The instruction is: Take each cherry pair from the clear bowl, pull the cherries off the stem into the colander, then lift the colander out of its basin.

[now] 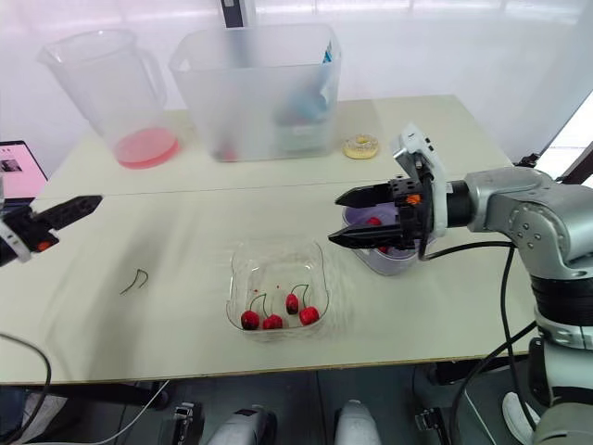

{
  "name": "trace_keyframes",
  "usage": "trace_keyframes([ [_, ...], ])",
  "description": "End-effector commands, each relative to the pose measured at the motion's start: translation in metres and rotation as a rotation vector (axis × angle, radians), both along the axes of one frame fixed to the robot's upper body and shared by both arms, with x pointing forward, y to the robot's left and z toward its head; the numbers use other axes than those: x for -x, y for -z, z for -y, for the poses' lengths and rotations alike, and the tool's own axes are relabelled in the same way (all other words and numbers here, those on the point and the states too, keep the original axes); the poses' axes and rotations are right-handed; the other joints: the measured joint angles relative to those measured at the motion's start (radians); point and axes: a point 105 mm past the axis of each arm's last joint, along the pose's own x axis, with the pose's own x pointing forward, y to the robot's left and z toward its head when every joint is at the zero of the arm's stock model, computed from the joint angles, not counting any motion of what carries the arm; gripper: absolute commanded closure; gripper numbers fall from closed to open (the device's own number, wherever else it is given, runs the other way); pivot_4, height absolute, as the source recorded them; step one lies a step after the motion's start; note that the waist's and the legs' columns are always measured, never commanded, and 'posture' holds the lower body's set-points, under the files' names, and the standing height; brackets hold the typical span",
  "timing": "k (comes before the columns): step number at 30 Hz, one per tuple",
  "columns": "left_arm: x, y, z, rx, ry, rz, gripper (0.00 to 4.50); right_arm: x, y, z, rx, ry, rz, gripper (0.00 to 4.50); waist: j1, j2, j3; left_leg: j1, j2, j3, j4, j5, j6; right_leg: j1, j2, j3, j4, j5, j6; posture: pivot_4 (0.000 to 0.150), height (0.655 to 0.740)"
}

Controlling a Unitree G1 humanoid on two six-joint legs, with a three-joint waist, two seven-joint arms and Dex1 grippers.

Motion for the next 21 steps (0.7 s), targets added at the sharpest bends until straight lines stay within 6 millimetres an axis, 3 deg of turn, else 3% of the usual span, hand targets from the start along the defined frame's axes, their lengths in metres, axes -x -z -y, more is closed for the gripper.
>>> trace_keyframes([
  [1,0.028,-0.032,0.073,-0.036,0.399,0.082,0.08,0.011,-0.001,-0.002,0.067,-0.003,0.045,0.00,-0.005,0.000,0.000,0.000,0.000,0.000,0.000,0.000,0.000,0.000,0.000,0.000,0.000,0.000,0.000,0.150,0.7400],
  [5,0.036,-0.024,0.111,-0.162,0.550,0.121,0.08,0.019,0.004,-0.005,0.107,0.018,0.080,0.00,-0.022,0.000,0.000,0.001,0.002,0.003,-0.001,0.000,0.000,-0.001,0.001,0.000,0.000,0.000,0.000,0.150,0.7400],
  [10,0.048,-0.001,0.137,-0.197,0.671,0.121,0.08,0.026,0.012,-0.010,0.157,0.052,0.149,0.00,-0.030,0.000,0.000,0.002,0.003,0.004,-0.002,0.000,0.000,-0.001,0.002,0.000,0.001,0.000,0.000,0.150,0.7400],
  [16,0.043,0.012,0.133,-0.147,0.598,0.106,0.08,0.012,0.015,-0.015,0.258,0.153,0.162,0.00,-0.017,0.000,0.000,0.002,0.002,0.004,-0.001,0.000,0.000,-0.001,0.001,0.001,0.000,0.000,0.000,0.150,0.7400],
  [21,0.043,0.034,0.123,-0.276,0.544,0.095,0.08,0.008,0.020,-0.041,0.401,0.040,0.098,0.00,-0.013,0.000,0.000,0.002,0.002,0.004,-0.001,0.000,0.000,-0.001,0.001,0.001,-0.001,0.000,0.000,0.150,0.7400],
])
